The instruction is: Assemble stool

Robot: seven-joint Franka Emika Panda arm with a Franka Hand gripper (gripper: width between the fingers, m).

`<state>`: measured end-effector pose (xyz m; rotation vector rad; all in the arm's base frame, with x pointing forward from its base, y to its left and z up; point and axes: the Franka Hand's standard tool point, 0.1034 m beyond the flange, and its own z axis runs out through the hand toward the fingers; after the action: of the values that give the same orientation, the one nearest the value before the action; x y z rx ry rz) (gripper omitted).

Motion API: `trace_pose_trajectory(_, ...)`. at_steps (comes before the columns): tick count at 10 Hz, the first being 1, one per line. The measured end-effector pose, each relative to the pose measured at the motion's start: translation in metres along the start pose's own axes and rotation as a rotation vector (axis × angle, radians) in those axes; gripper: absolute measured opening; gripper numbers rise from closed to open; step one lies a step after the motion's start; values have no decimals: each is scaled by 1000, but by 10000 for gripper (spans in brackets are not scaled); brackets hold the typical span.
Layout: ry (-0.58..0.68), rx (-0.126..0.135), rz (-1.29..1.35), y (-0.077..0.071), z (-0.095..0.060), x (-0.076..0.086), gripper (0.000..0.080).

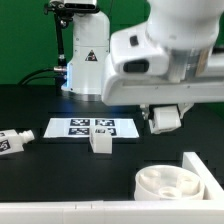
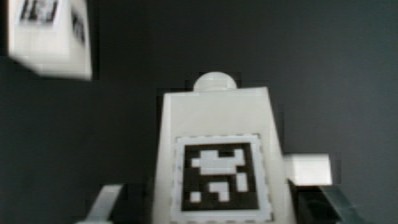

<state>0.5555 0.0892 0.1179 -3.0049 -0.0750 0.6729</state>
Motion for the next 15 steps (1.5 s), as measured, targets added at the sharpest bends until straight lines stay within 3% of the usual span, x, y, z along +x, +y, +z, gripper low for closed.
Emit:
trace_pose_trajectory(1,66,0,-11,0,-30,7,335)
trace_pose_trajectory(2,172,2,-11,-5,-43,16,335)
trace_pose_trajectory(4,302,-1,-7,-1,-33,15,335)
trace_pose_trajectory(5,370,-15,-22,0,-35,24,335)
trace_pose_trajectory(6,467,-56,-67,1,-32,40,335)
trace_pose_trajectory(8,538,-139,-206,2,-31,58,335)
trace_pose_trajectory(9,607,-156,-240,-1,-32,65,335)
trace_pose_trajectory(13,609,-152,-235,0,-27,64,335)
trace_pose_trajectory(15,607,-175,-267,9,-32,82,335)
